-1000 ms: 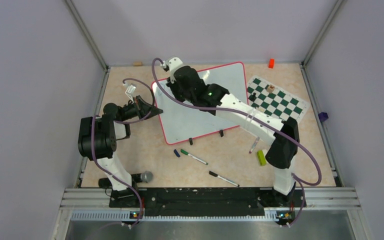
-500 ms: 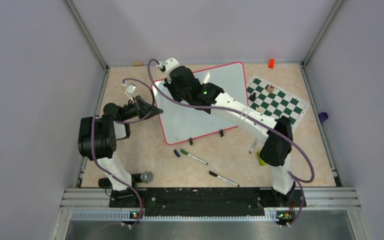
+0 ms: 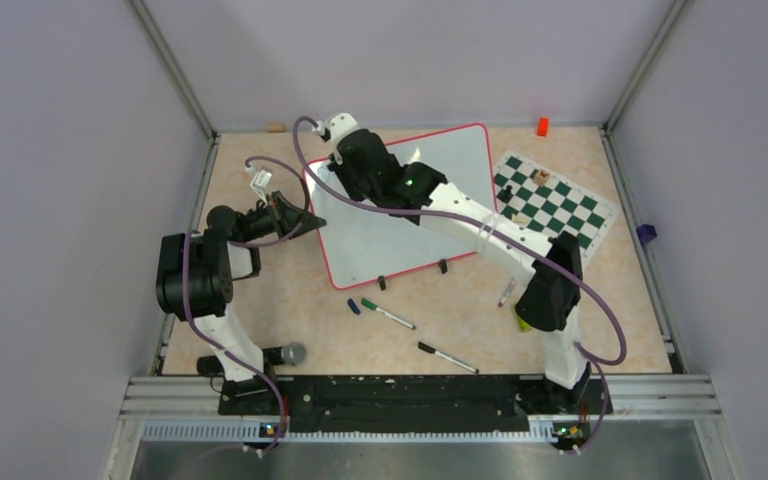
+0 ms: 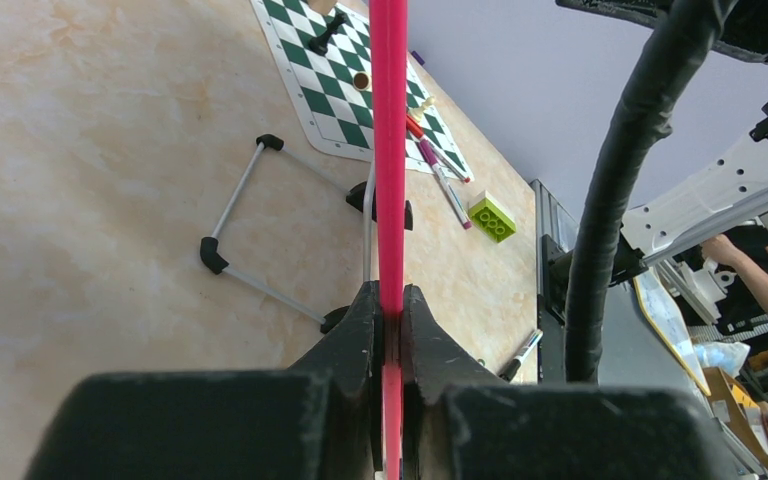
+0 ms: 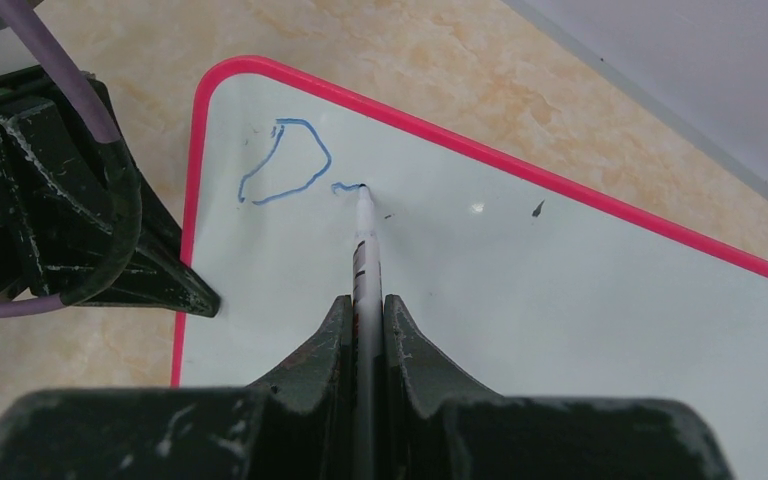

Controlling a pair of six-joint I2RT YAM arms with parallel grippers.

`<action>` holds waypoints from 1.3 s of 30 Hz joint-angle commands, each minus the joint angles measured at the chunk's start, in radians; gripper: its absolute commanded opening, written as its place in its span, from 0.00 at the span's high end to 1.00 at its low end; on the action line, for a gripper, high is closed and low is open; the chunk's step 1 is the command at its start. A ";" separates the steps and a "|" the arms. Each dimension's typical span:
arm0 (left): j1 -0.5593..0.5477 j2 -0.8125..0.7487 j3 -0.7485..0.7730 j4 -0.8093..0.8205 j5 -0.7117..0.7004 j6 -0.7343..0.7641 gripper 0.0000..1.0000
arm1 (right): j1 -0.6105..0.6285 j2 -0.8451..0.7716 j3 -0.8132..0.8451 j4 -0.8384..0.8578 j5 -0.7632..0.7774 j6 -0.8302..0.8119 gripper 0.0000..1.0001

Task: Write a sentence on the whiteboard

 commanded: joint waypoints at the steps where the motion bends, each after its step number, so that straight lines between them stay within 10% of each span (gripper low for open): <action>1: -0.005 -0.021 0.019 0.123 0.017 0.017 1.00 | -0.005 0.033 0.064 -0.029 0.069 -0.016 1.00; 39: -0.007 -0.024 0.017 0.124 0.018 0.018 1.00 | -0.004 -0.015 -0.015 -0.059 -0.004 -0.032 1.00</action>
